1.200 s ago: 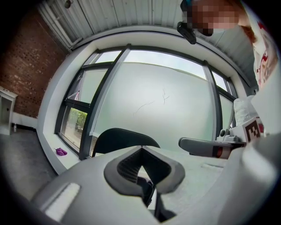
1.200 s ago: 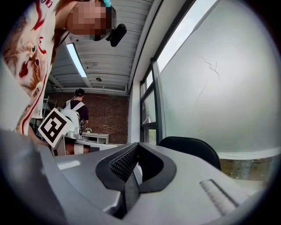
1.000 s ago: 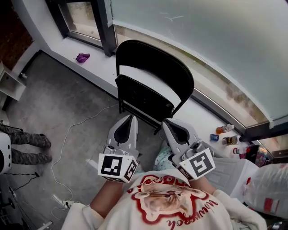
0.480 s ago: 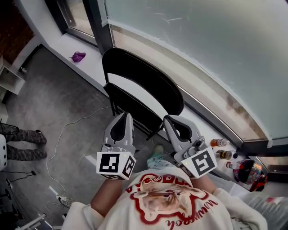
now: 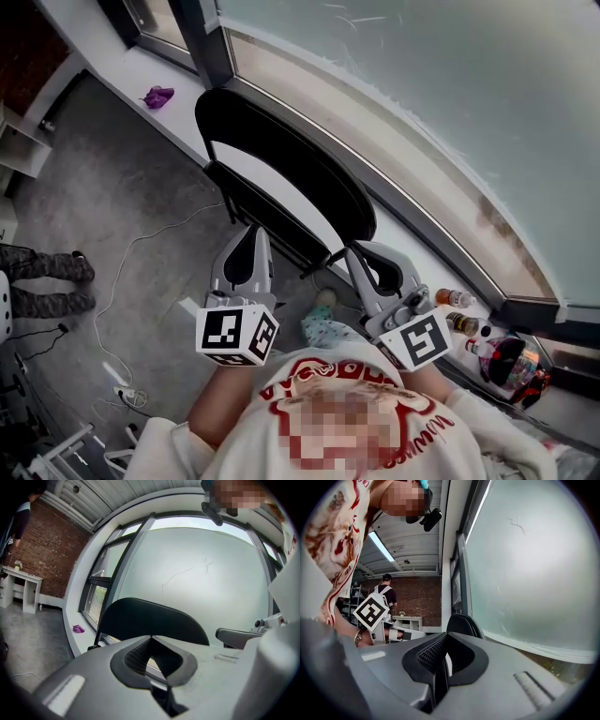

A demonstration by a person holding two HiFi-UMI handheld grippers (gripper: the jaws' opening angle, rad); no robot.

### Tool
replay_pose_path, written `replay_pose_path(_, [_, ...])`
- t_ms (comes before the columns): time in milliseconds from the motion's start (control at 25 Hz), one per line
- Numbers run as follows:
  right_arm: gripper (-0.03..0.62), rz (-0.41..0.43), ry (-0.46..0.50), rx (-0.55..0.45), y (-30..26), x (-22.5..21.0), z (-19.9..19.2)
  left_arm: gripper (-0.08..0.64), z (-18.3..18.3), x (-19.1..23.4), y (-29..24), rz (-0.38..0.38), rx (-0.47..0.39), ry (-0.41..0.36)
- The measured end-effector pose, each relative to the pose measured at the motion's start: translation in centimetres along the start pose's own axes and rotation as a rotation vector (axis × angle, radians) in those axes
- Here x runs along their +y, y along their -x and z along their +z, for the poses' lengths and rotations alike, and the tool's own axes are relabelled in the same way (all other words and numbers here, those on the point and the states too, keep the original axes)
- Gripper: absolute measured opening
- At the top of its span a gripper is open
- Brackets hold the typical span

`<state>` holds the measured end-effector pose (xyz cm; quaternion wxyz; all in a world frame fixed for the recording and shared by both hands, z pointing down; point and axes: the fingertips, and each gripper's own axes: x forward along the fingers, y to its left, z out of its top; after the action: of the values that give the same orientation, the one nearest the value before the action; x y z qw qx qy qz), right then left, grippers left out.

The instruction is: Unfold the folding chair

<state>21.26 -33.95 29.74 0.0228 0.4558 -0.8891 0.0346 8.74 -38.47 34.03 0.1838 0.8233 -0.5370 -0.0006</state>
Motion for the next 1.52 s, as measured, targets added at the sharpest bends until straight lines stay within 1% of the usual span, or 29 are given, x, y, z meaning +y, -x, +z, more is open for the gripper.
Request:
replay_pose_path(160, [0.023, 0.001, 0.004, -0.011, 0.4, -0.5, -0.2, 0.001, -0.9, 0.2, -0.6, 0.019, 0.029, -0.002])
replay_pose_path(240, [0.023, 0.000, 0.003, -0.002, 0.7, -0.7, -0.7, 0.013, -1.2, 0.3, -0.8, 0.031, 0.039, -0.003])
replay_pose_path(520, [0.023, -0.047, 0.003, 0.020, 2.6, -1.5, -2.2, 0.093, -2.6, 0.7, -1.2, 0.061, 0.071, 0.016])
replay_pose_path(600, [0.029, -0.061, -0.005, 0.030, 3.1, -1.8, -2.8, 0.140, -3.0, 0.6, -1.3, 0.050, 0.070, 0.028])
replay_pose_path(680, [0.057, -0.081, -0.016, 0.035, 3.6, -2.2, -3.5, 0.173, -3.7, 0.6, -1.6, 0.051, 0.082, 0.038])
replay_pose_path(720, [0.083, -0.091, -0.022, 0.038, 3.8, -2.5, -3.9, 0.194, -4.2, 0.7, -1.7, 0.060, 0.094, 0.042])
replay_pose_path(800, [0.125, -0.105, -0.030, 0.050, 4.2, -2.9, -4.8, 0.220, -5.2, 1.2, -1.9, 0.091, 0.120, 0.054])
replay_pose_path(840, [0.134, -0.109, -0.032, 0.059, 4.3, -3.1, -5.4, 0.231, -5.6, 1.5, -2.0, 0.109, 0.131, 0.065])
replay_pose_path(920, [0.161, -0.121, -0.040, 0.083, 4.3, -3.5, -6.6, 0.253, -6.5, 2.2, -2.2, 0.139, 0.153, 0.102])
replay_pose_path(1000, [0.166, -0.133, -0.057, 0.118, 4.5, -4.0, -8.2, 0.256, -7.5, 2.8, -2.5, 0.165, 0.171, 0.155])
replay_pose_path(1040, [0.169, -0.136, -0.067, 0.137, 4.7, -4.2, -9.1, 0.262, -8.0, 3.0, -2.7, 0.180, 0.180, 0.169])
replay_pose_path(1160, [0.180, -0.136, -0.097, 0.169, 4.7, -4.6, -11.0, 0.285, -9.2, 3.5, -3.4, 0.222, 0.212, 0.181])
replay_pose_path(1320, [0.198, -0.143, -0.114, 0.187, 3.8, -5.0, -12.7, 0.316, -10.3, 4.2, -4.6, 0.273, 0.245, 0.233])
replay_pose_path(1400, [0.205, -0.143, -0.121, 0.189, 3.3, -5.1, -13.2, 0.323, -10.9, 4.6, -5.3, 0.309, 0.246, 0.244])
replay_pose_path(1520, [0.207, -0.128, -0.123, 0.207, 2.3, -5.0, -13.9, 0.323, -12.8, 5.5, -6.4, 0.373, 0.272, 0.292])
